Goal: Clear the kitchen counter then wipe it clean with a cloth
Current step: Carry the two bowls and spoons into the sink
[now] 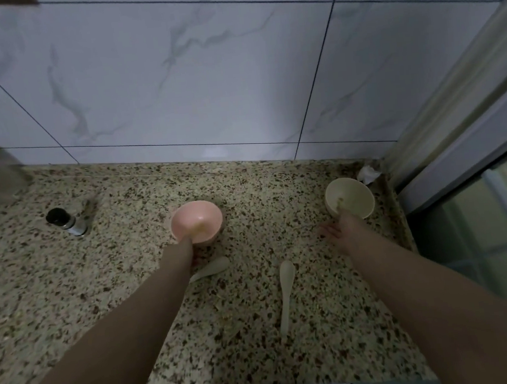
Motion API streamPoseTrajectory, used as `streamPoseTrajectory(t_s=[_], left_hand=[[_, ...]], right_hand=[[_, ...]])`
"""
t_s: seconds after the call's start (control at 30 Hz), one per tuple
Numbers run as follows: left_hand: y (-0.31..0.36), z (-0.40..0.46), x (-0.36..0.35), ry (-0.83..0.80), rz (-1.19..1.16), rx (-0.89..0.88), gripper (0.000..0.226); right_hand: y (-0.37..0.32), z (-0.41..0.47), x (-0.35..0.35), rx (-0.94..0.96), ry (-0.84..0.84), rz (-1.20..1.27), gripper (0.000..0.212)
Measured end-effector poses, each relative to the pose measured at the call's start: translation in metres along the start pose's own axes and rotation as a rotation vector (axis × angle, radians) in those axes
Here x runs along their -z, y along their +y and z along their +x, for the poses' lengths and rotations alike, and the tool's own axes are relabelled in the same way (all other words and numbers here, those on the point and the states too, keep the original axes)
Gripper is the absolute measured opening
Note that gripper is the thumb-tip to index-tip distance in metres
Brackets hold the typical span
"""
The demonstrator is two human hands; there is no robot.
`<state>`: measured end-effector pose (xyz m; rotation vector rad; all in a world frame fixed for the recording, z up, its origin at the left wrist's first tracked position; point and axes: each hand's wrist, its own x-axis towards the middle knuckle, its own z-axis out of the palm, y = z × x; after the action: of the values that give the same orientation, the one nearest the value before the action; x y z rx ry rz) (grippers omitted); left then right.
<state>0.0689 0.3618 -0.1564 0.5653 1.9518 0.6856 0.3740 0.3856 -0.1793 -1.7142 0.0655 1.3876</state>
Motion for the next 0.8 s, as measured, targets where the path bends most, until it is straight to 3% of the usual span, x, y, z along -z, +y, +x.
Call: streamPoseTrajectory(t_s=[0.1,0.43,0.53,0.7,0.8], left_hand=[[-0.026,0.009,-0.004,-0.024,-0.066,0.174,0.047],[-0.020,-0.005,0.018,-0.060,-0.001,0.044,0.043],[-0.027,-0.008,0.039,-0.032,-0.011,0.013,0.037],[-0.047,-0.022,0.093,0.029,-0.019,-0.005,0.037],[-0.069,-0.039,0.140,0.079,-0.040,-0.007,0.037]], right_hand=[[-0.004,0.011,0.003,0.016,-0.001,-0.070,0.047],[-0.006,0.019,-0.003,0.050,0.166,0.026,0.047],[0.007,0.010,-0.014,0.145,0.210,-0.103,0.047],[0.040,-0.029,-0.050,0.265,0.027,-0.275,0.043],[0.069,-0.071,-0.090,0.298,-0.047,-0.227,0.043]])
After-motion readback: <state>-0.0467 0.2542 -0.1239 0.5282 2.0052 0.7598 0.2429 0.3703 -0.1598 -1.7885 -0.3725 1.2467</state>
